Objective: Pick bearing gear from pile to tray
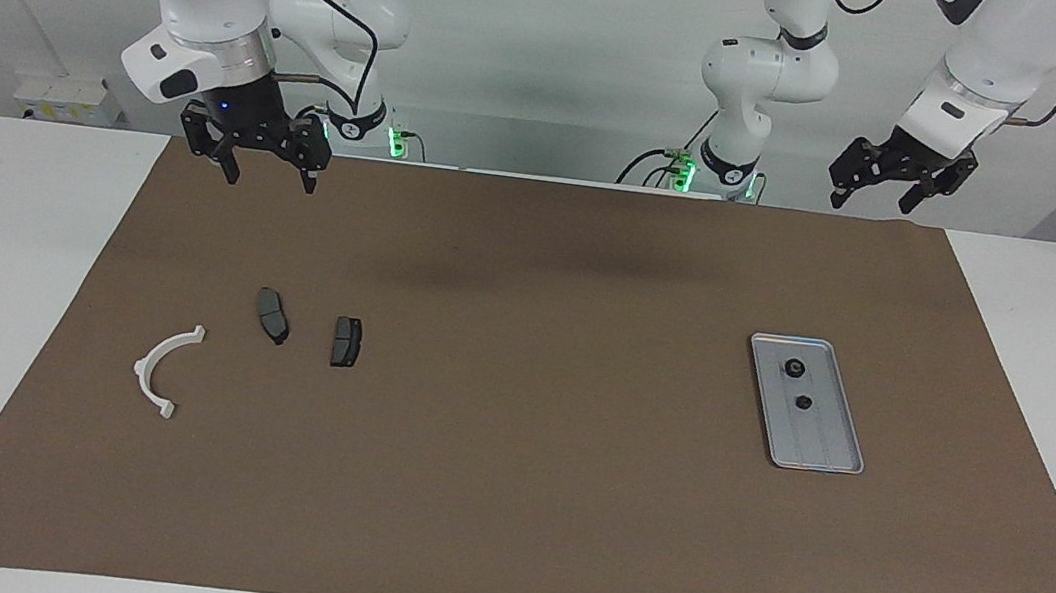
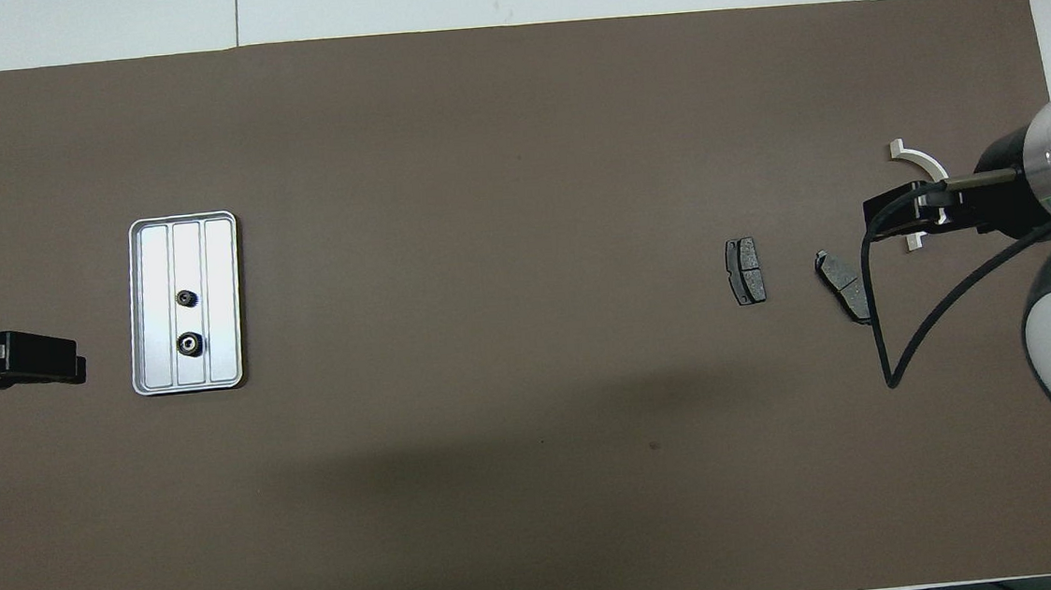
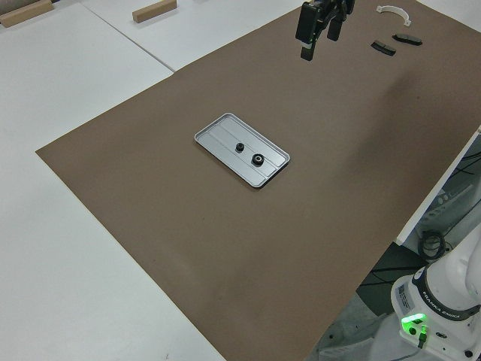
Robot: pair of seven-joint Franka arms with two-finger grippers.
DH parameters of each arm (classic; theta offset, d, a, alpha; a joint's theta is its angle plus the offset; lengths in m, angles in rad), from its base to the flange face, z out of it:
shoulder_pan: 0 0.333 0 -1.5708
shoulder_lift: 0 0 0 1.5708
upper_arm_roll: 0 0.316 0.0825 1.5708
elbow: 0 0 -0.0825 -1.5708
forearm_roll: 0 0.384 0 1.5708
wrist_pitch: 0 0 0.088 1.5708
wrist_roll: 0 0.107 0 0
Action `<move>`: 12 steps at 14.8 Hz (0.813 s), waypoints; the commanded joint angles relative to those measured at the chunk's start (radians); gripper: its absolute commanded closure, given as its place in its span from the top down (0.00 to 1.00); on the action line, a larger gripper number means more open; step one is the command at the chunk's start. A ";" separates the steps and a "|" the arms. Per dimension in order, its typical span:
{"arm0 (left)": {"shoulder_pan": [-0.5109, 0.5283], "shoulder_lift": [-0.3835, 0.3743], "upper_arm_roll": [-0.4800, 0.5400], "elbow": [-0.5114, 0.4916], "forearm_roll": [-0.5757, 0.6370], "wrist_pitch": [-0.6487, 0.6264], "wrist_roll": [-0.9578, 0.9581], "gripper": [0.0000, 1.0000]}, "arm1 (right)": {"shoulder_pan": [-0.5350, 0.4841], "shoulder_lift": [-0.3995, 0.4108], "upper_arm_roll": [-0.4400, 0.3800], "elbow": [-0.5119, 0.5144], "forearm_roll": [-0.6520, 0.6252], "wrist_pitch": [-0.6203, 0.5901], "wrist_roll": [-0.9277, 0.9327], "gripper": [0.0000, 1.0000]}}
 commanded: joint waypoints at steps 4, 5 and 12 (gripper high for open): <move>0.002 0.000 0.009 0.006 -0.016 -0.006 0.015 1.00 | -0.012 -0.014 0.004 -0.013 0.017 0.018 0.003 1.00; 0.002 0.000 0.009 0.006 -0.016 -0.006 0.015 1.00 | -0.012 -0.014 0.004 -0.013 0.017 0.016 0.003 1.00; -0.006 0.000 0.009 0.003 -0.016 0.000 0.016 1.00 | -0.012 -0.014 0.004 -0.013 0.017 0.016 0.003 1.00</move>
